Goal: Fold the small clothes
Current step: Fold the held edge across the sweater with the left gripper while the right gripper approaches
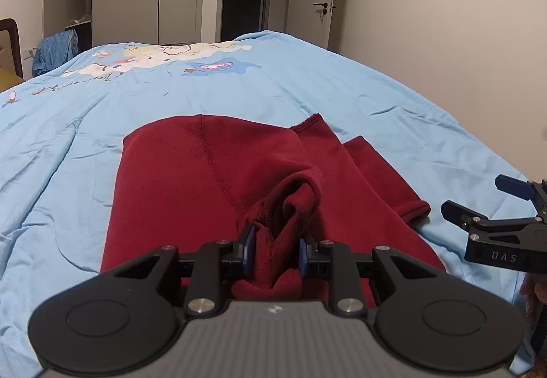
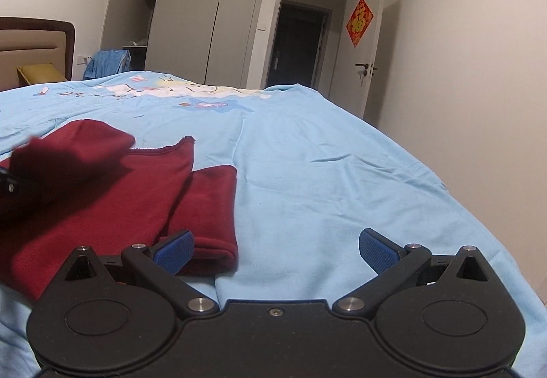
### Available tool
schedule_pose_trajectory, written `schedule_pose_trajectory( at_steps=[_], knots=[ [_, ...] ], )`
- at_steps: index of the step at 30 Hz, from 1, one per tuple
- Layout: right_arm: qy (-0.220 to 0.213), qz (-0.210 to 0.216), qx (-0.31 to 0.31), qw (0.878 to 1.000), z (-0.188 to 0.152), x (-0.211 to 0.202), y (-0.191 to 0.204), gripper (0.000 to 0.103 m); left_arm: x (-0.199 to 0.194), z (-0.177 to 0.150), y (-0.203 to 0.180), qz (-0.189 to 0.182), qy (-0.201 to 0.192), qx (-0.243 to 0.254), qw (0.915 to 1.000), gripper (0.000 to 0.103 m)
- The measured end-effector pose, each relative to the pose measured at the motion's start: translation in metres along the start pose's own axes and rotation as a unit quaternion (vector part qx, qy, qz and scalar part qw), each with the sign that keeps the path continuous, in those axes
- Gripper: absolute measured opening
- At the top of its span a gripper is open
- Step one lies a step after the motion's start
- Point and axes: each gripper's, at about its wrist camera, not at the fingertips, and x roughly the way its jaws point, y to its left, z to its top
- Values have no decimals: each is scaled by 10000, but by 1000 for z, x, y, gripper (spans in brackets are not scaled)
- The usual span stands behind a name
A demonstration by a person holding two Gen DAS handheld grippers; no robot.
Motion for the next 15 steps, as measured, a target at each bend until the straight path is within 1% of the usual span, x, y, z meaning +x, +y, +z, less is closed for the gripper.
schedule_pose_trajectory(
  at_steps=[2,4,5,6,7,8,9,12,15],
  knots=[
    [-2,16,-23,10000,0,1,1,102,-3,-2,-1,35,-26,56,10000,29],
    [1,52,-24,10000,0,-1,1,102,-6,-4,-1,28,-47,82,10000,34],
    [8,66,-17,10000,0,-1,1,102,-8,-4,-1,6,-61,95,9999,41],
    [19,77,-9,10000,0,0,1,102,-10,-5,-2,-13,-79,100,9999,50],
    [33,88,4,10000,0,0,0,102,-13,-6,-3,-29,-106,113,9999,55],
    [48,97,18,9999,0,1,-1,102,-16,-8,-3,-38,-141,141,9998,63],
    [62,109,29,9999,0,2,-1,102,-19,-9,-4,-44,-175,180,9997,67],
    [91,236,49,9997,3,4,-2,102,-27,-14,-8,1,-220,385,9990,73],
    [46,501,92,9987,8,7,-2,102,-35,-22,-12,176,-267,650,9974,73]
  ],
)
